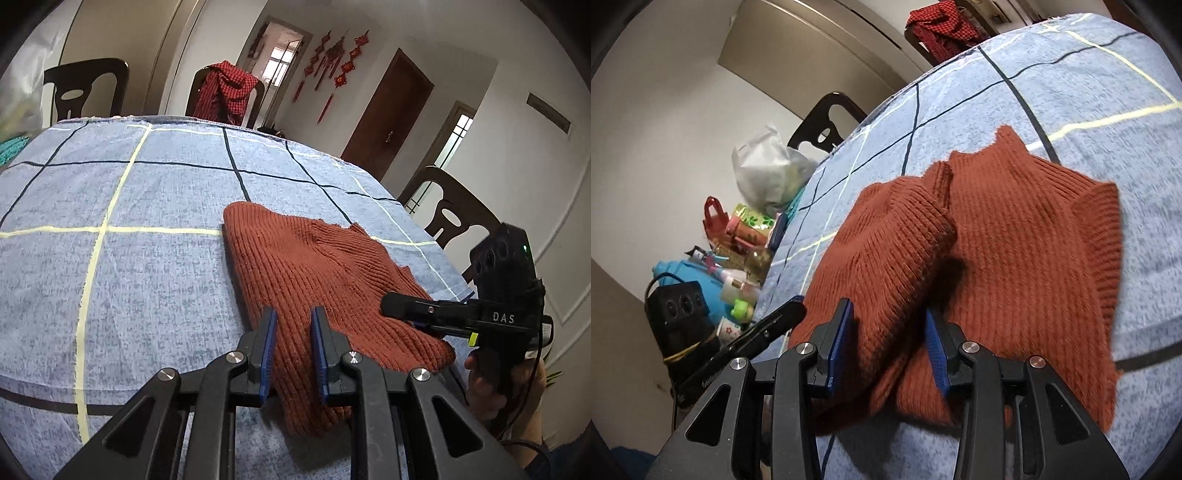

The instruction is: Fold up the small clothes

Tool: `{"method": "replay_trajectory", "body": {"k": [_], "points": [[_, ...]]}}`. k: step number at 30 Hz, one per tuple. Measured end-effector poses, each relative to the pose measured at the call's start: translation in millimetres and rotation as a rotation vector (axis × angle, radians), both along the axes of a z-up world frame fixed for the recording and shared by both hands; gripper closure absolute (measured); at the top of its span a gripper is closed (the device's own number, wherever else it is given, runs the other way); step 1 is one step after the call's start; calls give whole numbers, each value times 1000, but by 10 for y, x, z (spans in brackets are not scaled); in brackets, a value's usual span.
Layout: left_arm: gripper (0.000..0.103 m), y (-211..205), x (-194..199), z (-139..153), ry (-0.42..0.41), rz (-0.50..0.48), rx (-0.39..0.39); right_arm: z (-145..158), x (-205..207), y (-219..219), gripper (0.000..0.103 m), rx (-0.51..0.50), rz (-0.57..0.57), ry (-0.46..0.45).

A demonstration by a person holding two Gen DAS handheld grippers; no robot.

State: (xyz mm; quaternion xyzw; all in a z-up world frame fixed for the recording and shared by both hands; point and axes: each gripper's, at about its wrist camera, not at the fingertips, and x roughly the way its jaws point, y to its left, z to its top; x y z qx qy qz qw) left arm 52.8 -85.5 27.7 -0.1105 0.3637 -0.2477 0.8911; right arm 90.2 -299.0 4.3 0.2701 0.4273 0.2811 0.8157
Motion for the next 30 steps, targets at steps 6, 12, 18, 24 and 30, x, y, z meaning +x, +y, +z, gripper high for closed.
{"method": "replay_trajectory", "body": {"k": [6, 12, 18, 24, 30], "points": [[80, -79, 12, -10, -19, 3, 31, 41, 36, 113, 65, -18, 19, -25], [79, -156, 26, 76, -36, -12, 38, 84, 71, 61, 88, -43, 37, -40], [79, -408, 44, 188, -76, -79, 25, 410, 36, -324, 88, -85, 1, -147], [79, -630, 49, 8, -50, -131, 48, -16, 133, -765, 88, -75, -91, -28], [79, -573, 18, 90, -52, -124, 73, 22, 73, -776, 85, -63, -112, -38]]}}
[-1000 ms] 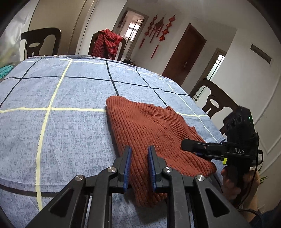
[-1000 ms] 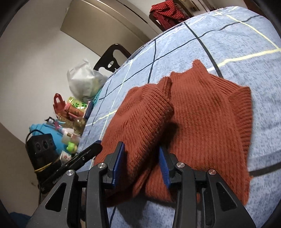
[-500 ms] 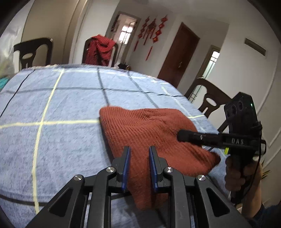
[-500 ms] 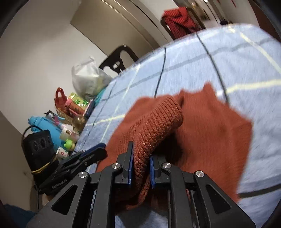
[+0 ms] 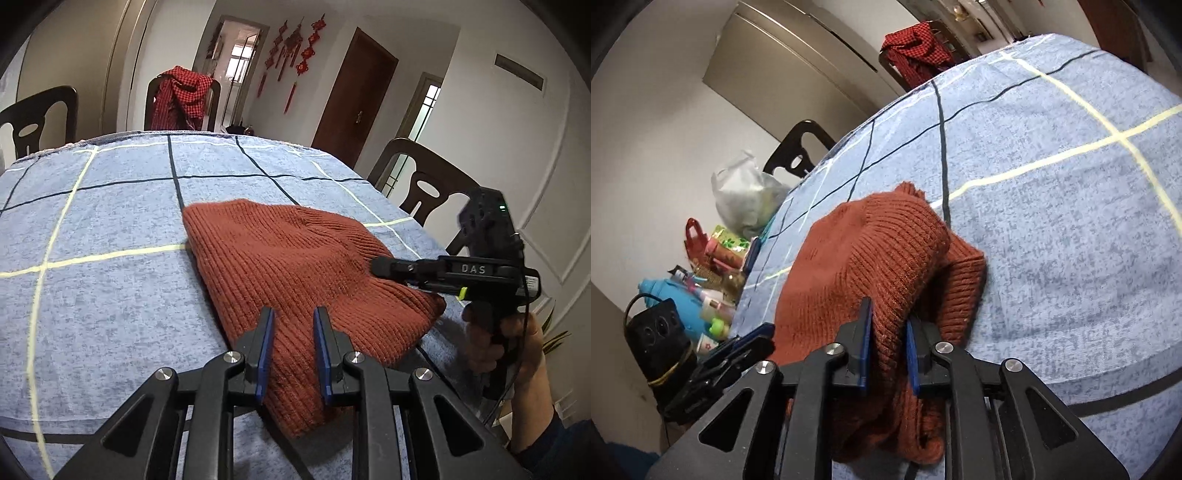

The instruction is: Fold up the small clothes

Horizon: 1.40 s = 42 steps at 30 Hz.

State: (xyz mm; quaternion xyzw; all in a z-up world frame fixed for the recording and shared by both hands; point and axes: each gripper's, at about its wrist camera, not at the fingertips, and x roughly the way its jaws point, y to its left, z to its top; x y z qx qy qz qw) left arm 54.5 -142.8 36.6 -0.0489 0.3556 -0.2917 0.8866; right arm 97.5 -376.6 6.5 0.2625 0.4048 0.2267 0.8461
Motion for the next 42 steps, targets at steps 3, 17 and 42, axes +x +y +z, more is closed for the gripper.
{"method": "replay_trajectory", "body": {"k": [3, 17, 42], "points": [[79, 60, -41, 79, -22, 19, 1, 192, -151, -43, 85, -57, -24, -71], [79, -39, -47, -64, -8, -2, 30, 33, -638, 135, 86, -242, 30, -94], [78, -184, 302, -25, -28, 80, 109, 222, -140, 206, 86, -350, -89, -106]]}}
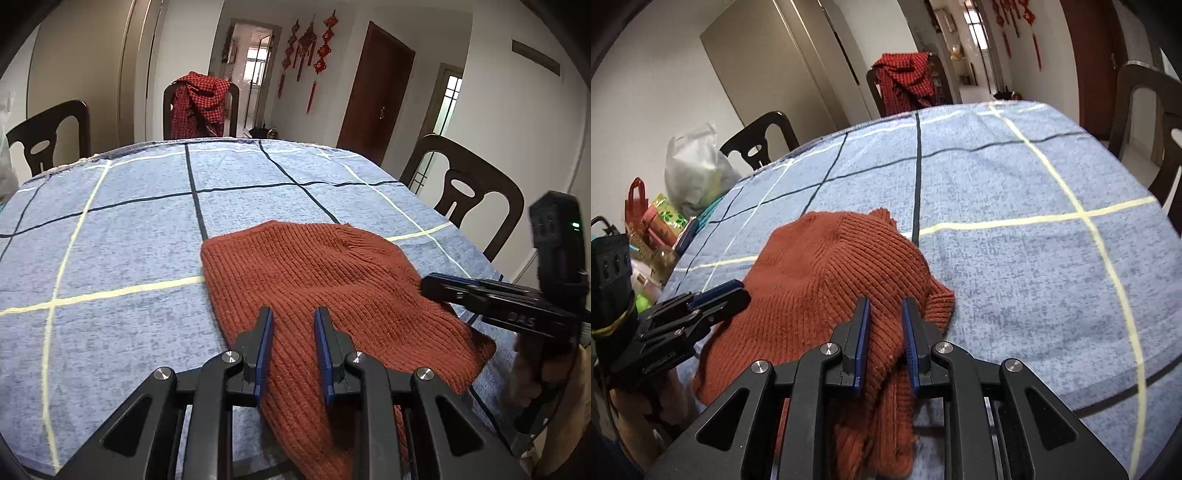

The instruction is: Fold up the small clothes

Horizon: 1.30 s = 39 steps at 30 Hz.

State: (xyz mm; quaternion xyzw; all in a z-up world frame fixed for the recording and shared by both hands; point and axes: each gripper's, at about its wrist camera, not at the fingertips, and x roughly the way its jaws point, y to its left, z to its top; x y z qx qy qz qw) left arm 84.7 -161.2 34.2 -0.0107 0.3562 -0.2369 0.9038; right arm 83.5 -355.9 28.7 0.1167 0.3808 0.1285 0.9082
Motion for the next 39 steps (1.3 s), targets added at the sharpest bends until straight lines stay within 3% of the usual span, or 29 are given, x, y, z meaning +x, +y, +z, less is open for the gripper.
{"method": "replay_trajectory", "body": {"k": [11, 24, 39], "points": [[78, 49, -263, 149, -49, 42, 73, 192, -384, 125, 86, -42, 53, -70], [77, 119, -491, 5, -38, 49, 90, -52, -487, 129, 86, -58, 64, -23], [72, 104, -467, -22, -33, 57, 89, -32, -514, 129, 82, -53, 52, -16]]}}
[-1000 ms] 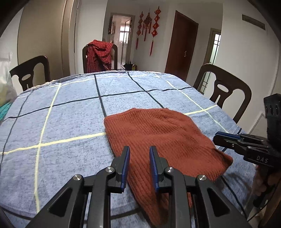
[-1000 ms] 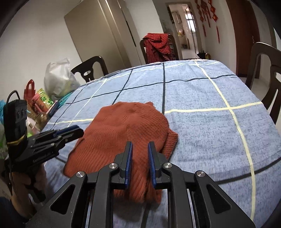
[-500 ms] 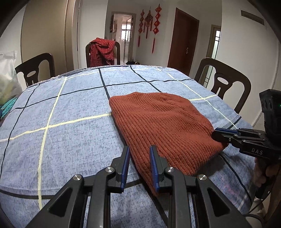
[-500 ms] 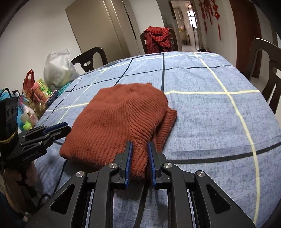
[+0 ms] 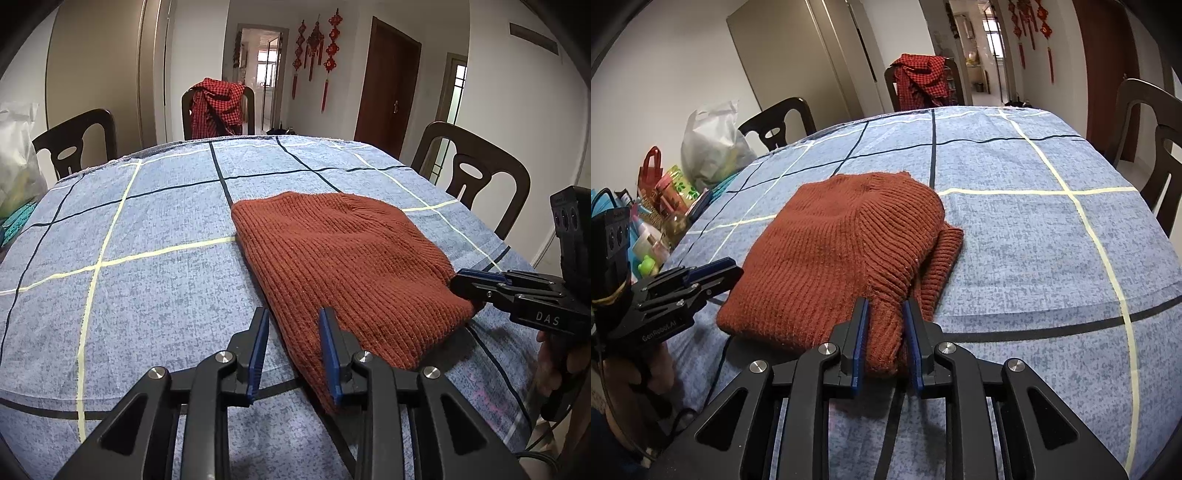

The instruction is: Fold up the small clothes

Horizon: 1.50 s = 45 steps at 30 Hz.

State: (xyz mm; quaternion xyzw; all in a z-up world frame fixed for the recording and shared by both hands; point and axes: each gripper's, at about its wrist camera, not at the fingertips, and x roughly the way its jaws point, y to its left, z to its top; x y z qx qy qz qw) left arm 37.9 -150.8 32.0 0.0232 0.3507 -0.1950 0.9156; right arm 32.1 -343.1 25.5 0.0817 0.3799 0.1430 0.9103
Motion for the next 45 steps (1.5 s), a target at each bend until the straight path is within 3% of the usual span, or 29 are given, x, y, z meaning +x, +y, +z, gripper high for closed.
{"method": "replay_trajectory", "body": {"k": [8, 22, 24, 26, 45], "points": [[72, 16, 24, 40, 6, 7, -10, 88, -28, -32, 73, 21, -10, -21], [72, 110, 173, 104, 18, 11, -56, 102, 89, -104, 71, 75, -41, -19], [72, 127, 199, 94, 25, 14, -61, 101, 101, -123, 59, 86, -46, -20], [71, 135, 226, 85, 37, 11, -84, 95, 124, -139, 57, 99, -44, -17], [57, 113, 447, -113, 132, 1, -185, -227, 511, -409, 54, 311, -46, 128]]}}
